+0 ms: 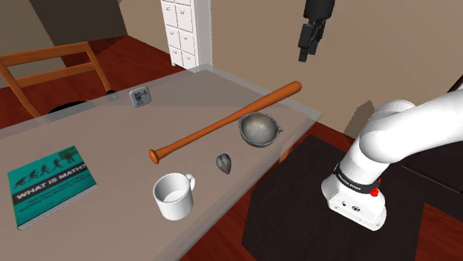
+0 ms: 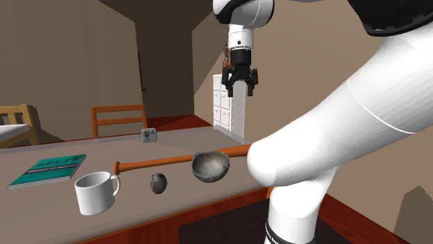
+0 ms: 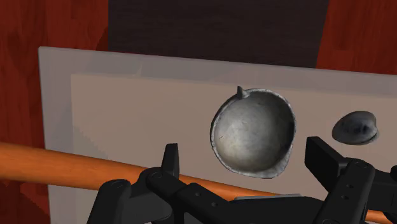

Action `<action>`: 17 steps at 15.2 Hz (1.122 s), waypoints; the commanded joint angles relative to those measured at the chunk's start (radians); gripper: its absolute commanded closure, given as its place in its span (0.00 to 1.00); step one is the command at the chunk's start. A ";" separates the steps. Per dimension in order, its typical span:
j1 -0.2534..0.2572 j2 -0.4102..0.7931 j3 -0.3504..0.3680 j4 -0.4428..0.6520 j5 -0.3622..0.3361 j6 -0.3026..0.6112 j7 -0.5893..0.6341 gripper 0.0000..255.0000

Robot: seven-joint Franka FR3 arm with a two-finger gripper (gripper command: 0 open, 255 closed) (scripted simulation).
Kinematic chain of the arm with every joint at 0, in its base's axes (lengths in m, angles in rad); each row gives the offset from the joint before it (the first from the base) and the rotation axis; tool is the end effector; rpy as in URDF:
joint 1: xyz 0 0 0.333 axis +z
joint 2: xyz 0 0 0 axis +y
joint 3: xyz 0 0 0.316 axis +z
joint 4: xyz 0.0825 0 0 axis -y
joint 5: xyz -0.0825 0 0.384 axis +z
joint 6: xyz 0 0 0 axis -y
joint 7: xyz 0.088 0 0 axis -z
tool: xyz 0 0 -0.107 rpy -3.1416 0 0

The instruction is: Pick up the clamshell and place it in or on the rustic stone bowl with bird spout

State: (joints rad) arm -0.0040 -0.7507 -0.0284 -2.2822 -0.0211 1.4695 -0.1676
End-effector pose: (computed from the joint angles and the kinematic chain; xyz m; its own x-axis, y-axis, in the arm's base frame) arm 0.3062 -0.0153 0.6055 0.9880 0.1415 -0.0616 0.1412 -0.9899 -0.0087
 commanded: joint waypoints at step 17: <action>0.091 0.142 0.355 -0.209 0.150 0.362 0.375 0.00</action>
State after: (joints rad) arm 0.0804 -0.6366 0.2959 -2.4967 0.1192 1.8077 0.1728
